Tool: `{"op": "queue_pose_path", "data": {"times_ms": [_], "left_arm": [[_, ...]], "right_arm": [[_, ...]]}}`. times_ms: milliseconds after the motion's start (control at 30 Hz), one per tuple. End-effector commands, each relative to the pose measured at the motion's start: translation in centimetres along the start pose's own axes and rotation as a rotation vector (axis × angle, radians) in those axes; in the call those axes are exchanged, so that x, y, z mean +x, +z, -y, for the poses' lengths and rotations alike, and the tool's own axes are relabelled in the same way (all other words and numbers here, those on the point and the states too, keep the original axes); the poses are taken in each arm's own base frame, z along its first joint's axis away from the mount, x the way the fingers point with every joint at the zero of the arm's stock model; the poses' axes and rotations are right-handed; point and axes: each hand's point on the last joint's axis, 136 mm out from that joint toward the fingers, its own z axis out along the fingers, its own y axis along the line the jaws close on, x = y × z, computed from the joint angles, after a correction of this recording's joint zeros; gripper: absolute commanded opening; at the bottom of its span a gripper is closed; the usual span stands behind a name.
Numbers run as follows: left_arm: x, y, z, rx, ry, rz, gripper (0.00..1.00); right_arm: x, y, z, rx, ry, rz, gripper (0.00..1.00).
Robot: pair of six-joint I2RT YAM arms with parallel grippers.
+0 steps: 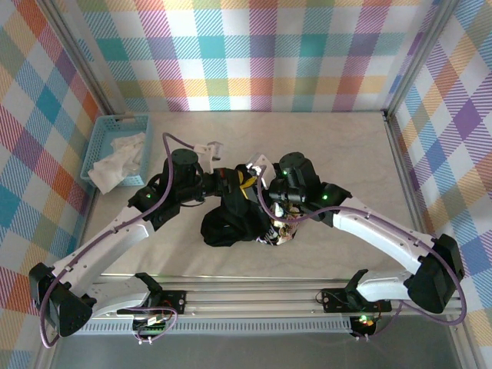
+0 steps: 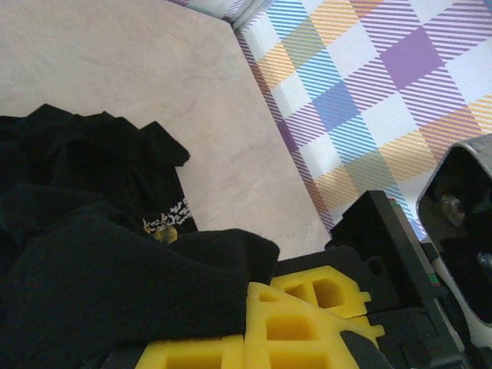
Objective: Fold the inside-out t-shirt
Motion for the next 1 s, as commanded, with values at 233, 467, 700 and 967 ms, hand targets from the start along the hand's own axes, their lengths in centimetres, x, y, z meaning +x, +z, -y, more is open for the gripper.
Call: {"op": "queue_pose_path", "data": {"times_ms": [233, 467, 700, 967], "left_arm": [[-1.5, -3.4, -1.4, -0.167, 0.151, 0.080, 0.33], [-0.9, -5.3, -3.3, -0.264, 0.242, 0.092, 0.50], [1.8, -3.7, -6.2, -0.330, 0.201, -0.029, 0.62], [5.7, -2.5, -8.9, -0.327, 0.180, -0.133, 0.67]], "right_arm": [[-0.7, -4.4, -1.4, -0.155, -0.058, 0.071, 0.00], [-1.2, -5.2, -0.8, -0.199, -0.032, 0.097, 0.00], [-1.5, -5.5, 0.3, -0.164, 0.023, 0.104, 0.00], [-0.8, -5.6, 2.7, -0.079, 0.125, 0.063, 0.00]]}}
